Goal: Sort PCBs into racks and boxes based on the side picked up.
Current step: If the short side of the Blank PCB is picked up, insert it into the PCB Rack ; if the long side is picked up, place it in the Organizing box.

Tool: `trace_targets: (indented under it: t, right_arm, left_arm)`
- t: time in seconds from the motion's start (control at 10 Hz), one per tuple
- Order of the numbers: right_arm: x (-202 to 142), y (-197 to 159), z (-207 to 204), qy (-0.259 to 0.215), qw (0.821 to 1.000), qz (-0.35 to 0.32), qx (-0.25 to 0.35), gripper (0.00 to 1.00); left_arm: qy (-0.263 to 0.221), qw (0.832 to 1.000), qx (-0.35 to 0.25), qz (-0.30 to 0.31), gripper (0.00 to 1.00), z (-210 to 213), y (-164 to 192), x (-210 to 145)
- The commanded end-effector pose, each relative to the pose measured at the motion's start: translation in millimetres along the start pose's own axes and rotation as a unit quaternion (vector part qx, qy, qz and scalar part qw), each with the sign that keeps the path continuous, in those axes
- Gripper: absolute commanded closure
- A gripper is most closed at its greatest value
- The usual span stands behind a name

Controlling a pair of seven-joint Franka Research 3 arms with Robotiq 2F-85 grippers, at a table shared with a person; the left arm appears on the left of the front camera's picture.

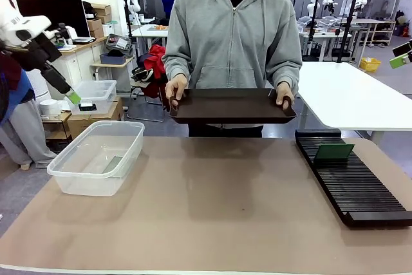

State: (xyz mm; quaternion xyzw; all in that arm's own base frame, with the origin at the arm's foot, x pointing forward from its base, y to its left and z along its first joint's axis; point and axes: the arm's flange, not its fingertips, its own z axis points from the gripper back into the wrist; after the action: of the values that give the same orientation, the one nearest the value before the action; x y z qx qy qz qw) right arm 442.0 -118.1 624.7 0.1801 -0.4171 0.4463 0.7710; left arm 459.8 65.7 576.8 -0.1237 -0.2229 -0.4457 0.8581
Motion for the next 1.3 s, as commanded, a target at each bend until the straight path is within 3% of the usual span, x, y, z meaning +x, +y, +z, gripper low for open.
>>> trace_targets:
  t: [0.0,0.4,0.5,0.6,1.0,1.2]
  right_arm:
    - [0,1,-1,0.004,1.000,-0.002,-0.002,0.00]
    - [0,1,-1,0.004,1.000,-0.002,-0.002,0.00]
    - [0,1,-1,0.004,1.000,-0.002,-0.002,0.00]
    - [0,1,-1,0.004,1.000,-0.002,-0.002,0.00]
    - [0,1,-1,0.004,1.000,-0.002,-0.002,0.00]
    - [0,1,-1,0.004,1.000,-0.002,-0.002,0.00]
  left_arm:
    - [-0.042,0.999,-0.014,-0.031,0.00,12,-4,-13]
    - [-0.058,0.998,-0.017,-0.029,0.00,34,-4,-17]
    - [-0.021,0.999,-0.003,0.034,0.00,19,4,-10]
    - [-0.048,0.998,-0.004,-0.030,0.00,35,-4,-20]
    - [-0.042,0.999,-0.003,-0.018,0.00,32,-2,-17]
    - [-0.098,0.994,-0.027,-0.048,0.00,44,1,-20]
